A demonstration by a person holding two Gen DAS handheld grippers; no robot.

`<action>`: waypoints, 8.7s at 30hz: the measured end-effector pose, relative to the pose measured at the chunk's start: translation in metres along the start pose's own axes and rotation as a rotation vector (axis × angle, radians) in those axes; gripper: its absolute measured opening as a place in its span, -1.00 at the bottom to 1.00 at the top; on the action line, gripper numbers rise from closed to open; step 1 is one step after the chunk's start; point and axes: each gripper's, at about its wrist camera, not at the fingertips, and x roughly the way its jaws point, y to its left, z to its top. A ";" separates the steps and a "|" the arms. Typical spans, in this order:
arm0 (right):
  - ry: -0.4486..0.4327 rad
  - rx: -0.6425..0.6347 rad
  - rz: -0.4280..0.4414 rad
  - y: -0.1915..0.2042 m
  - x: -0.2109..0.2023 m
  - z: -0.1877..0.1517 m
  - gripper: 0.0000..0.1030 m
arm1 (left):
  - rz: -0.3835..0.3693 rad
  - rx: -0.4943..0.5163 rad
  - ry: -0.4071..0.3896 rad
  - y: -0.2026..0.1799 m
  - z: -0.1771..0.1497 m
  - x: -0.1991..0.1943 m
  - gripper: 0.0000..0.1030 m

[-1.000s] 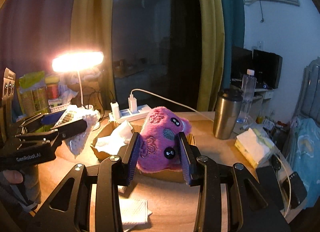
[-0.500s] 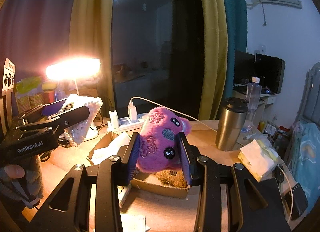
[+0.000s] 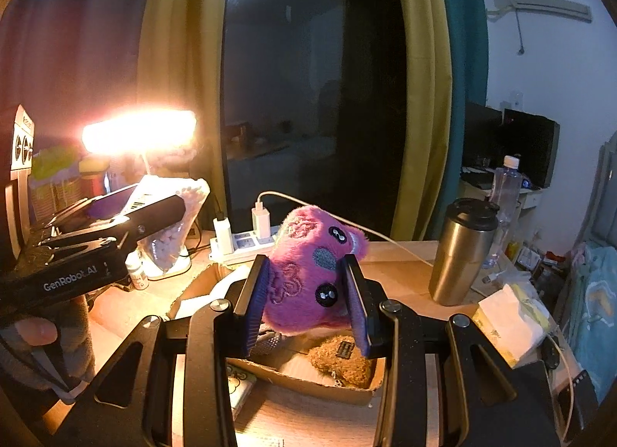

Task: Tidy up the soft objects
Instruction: 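Carry the pink plush and the swab bag over the box with both grippers, then open both grippers to drop the plush and swab bag into the box, then move both grippers back toward the white paper towel and the cartoon tissue pack, then grasp the white paper towel with the right gripper while the left gripper grasps the tissue pack, then carry the paper towel and the tissue pack over the box with both grippers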

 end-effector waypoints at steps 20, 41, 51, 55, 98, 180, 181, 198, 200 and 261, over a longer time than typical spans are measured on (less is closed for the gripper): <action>0.126 0.039 0.039 0.000 0.060 -0.027 -0.23 | 0.003 -0.047 0.161 0.021 -0.038 0.066 0.46; 0.142 0.077 0.022 -0.003 0.063 -0.033 0.27 | 0.004 -0.059 0.224 0.022 -0.052 0.073 0.76; 0.101 0.074 0.009 0.001 0.030 -0.030 0.27 | 0.005 -0.054 0.180 0.016 -0.040 0.038 0.76; 0.087 0.068 0.002 0.005 0.017 -0.028 0.27 | 0.002 -0.048 0.160 0.013 -0.037 0.024 0.76; 0.116 0.022 -0.001 0.047 -0.052 -0.066 0.27 | 0.011 -0.061 0.125 0.010 -0.068 -0.072 0.76; 0.350 0.149 0.084 -0.053 0.018 -0.155 -0.65 | 0.103 0.038 0.627 -0.060 -0.165 0.078 -0.06; 0.349 0.150 0.083 -0.053 0.018 -0.155 -0.64 | 0.096 0.042 0.625 -0.061 -0.165 0.078 -0.06; 0.337 0.114 0.040 -0.043 0.003 -0.149 -0.65 | 0.012 0.053 0.520 -0.065 -0.143 0.032 -0.07; 0.325 0.102 0.037 -0.039 -0.002 -0.144 -0.65 | 0.009 0.054 0.500 -0.066 -0.141 0.025 -0.07; 0.010 -0.100 -0.015 -0.009 -0.053 -0.004 -0.64 | 0.004 0.040 0.082 -0.054 -0.007 -0.040 -0.07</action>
